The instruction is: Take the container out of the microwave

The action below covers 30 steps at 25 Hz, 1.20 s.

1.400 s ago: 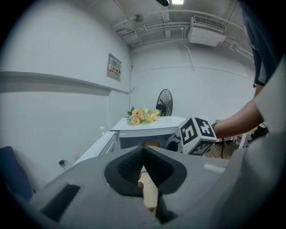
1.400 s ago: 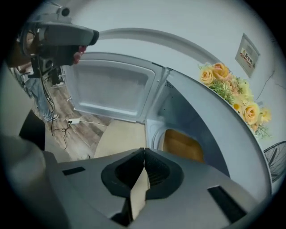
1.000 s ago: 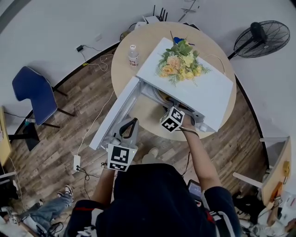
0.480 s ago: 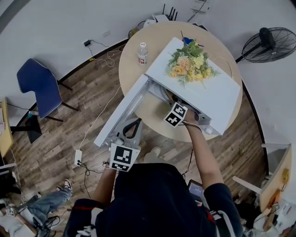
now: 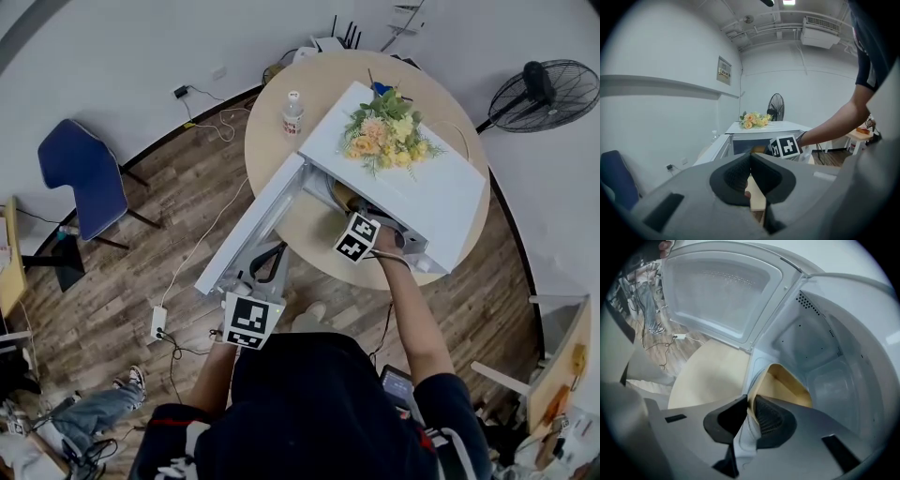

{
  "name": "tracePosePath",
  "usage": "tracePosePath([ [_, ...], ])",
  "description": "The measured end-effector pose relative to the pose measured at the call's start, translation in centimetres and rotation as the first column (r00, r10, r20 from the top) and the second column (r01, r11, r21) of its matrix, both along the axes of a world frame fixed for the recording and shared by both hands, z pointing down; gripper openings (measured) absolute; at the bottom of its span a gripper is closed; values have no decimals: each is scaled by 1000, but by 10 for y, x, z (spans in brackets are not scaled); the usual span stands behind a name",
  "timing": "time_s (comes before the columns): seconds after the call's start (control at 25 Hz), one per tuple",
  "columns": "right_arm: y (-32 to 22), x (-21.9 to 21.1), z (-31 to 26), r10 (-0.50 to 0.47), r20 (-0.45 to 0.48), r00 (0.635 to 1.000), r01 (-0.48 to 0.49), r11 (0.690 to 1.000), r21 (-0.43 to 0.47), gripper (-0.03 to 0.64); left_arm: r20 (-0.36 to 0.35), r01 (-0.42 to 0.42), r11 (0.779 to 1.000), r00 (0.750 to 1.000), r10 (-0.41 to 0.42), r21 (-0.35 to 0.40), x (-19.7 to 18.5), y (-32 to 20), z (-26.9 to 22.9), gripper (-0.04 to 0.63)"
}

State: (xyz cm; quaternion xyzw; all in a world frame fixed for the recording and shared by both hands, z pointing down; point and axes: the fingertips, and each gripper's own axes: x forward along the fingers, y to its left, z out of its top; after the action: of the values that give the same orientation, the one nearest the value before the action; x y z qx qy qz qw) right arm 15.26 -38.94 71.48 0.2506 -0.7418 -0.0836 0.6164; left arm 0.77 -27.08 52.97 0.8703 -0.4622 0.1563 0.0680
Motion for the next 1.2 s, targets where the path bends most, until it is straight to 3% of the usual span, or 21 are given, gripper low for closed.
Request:
tracePosePath([
  [0.64, 65, -24, -26, 0, 29, 1000, 1, 998, -56, 26, -21, -13, 999, 1000, 14, 50, -16, 29, -21, 12],
  [0.8, 84, -28, -36, 42, 59, 997, -37, 996, -87, 26, -16, -17, 998, 1000, 18, 63, -24, 36, -26, 12],
  [1.2, 134, -45, -53, 33, 86, 996, -20, 990, -138, 26, 5, -35, 992, 999, 35, 120, -39, 49, -43, 12],
])
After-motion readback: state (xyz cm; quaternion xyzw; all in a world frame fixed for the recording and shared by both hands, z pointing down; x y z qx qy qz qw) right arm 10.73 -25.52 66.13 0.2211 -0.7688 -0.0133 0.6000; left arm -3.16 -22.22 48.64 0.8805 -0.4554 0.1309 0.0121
